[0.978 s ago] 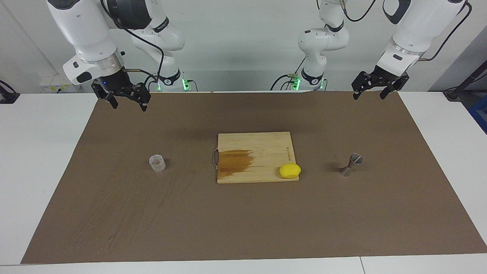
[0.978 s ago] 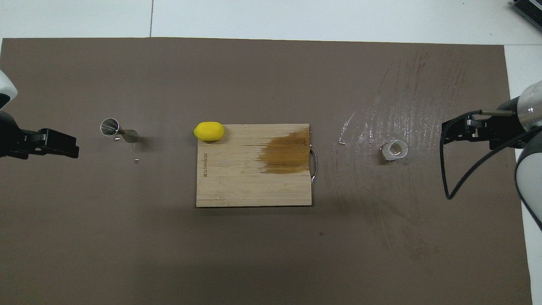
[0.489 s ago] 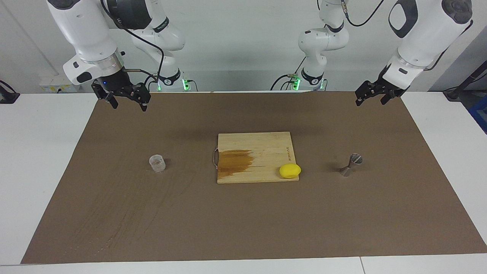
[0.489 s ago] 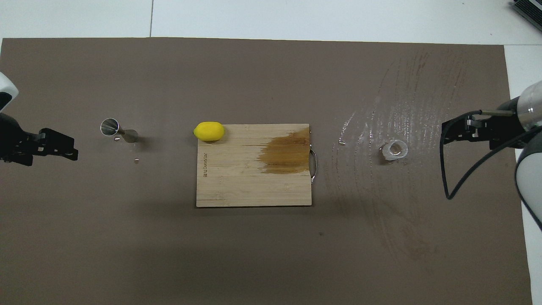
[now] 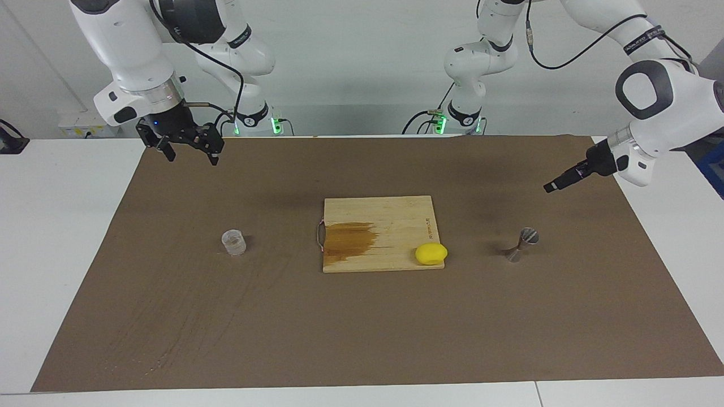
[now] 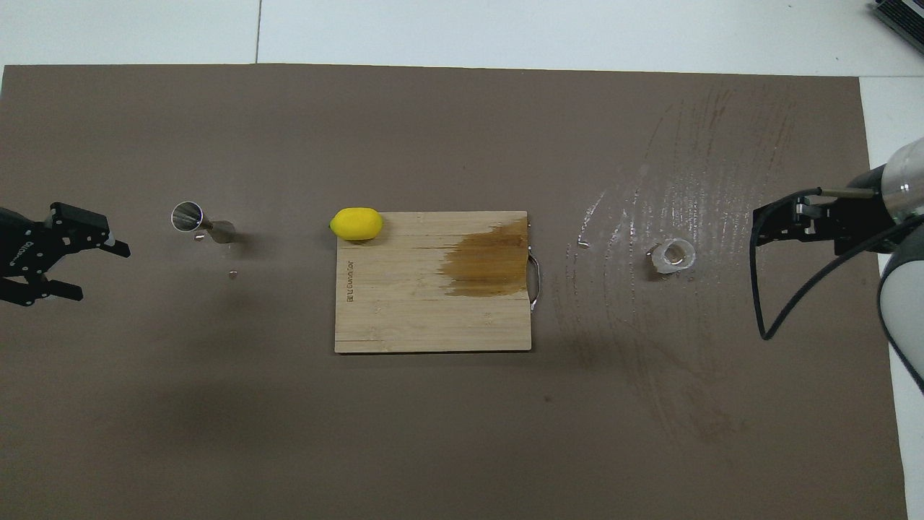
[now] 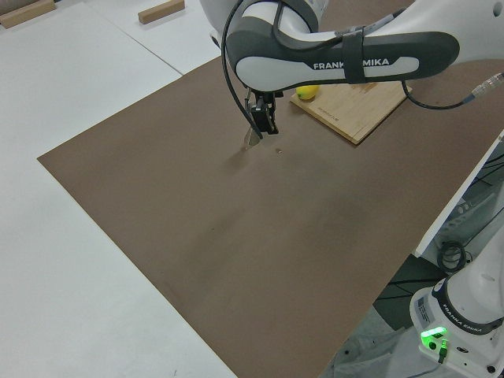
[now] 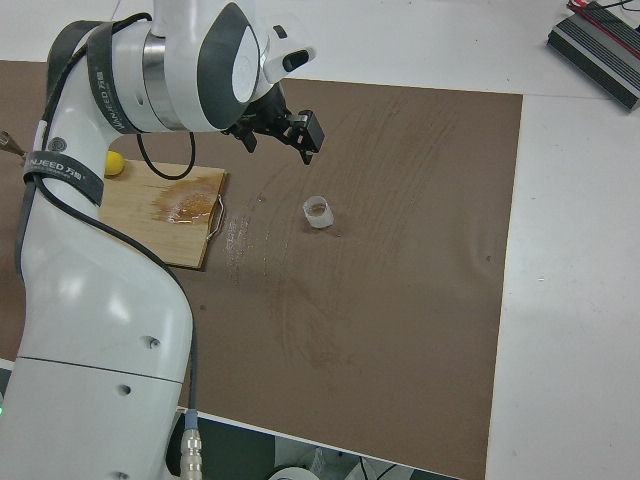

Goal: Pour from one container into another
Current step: 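Open the left gripper and close it around the small metal cup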

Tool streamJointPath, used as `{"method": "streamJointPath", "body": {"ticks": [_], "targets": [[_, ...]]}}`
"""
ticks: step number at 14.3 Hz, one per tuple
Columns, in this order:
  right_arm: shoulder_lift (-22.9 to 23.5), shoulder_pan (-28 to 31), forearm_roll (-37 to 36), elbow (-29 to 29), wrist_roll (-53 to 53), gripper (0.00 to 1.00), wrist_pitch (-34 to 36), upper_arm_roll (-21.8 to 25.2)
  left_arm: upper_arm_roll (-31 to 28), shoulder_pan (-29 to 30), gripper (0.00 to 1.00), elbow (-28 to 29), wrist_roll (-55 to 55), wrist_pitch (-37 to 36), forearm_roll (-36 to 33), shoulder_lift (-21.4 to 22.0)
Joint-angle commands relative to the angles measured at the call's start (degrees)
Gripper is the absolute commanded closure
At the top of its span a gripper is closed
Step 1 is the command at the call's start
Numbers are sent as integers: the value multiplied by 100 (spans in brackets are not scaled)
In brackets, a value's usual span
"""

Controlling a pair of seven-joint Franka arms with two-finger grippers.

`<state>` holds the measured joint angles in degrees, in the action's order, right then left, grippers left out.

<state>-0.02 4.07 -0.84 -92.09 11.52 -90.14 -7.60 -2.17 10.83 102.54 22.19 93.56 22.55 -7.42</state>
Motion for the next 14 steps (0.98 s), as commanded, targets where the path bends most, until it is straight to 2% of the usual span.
{"method": "streamJointPath", "body": {"ticks": [1, 4, 8, 12, 14], "targets": [[-112, 68, 110, -125, 79, 0, -30, -31, -195, 16, 0, 669, 1467, 626, 1071, 144], [-112, 68, 110, -125, 79, 0, -30, -31, -275, 24, 0, 1311, 2691, 1365, 2504, 170], [-112, 68, 110, -125, 79, 0, -30, -31, -266, 130, 0, 1655, 4027, 2017, 4078, -110], [-112, 68, 110, -125, 87, 0, -30, -31, -249, 130, 0, 1769, 4373, 2491, 5230, -357], [-112, 68, 110, -125, 79, 0, -30, -31, -240, 34, 0, 1901, 4276, 2536, 5347, -375]]}}
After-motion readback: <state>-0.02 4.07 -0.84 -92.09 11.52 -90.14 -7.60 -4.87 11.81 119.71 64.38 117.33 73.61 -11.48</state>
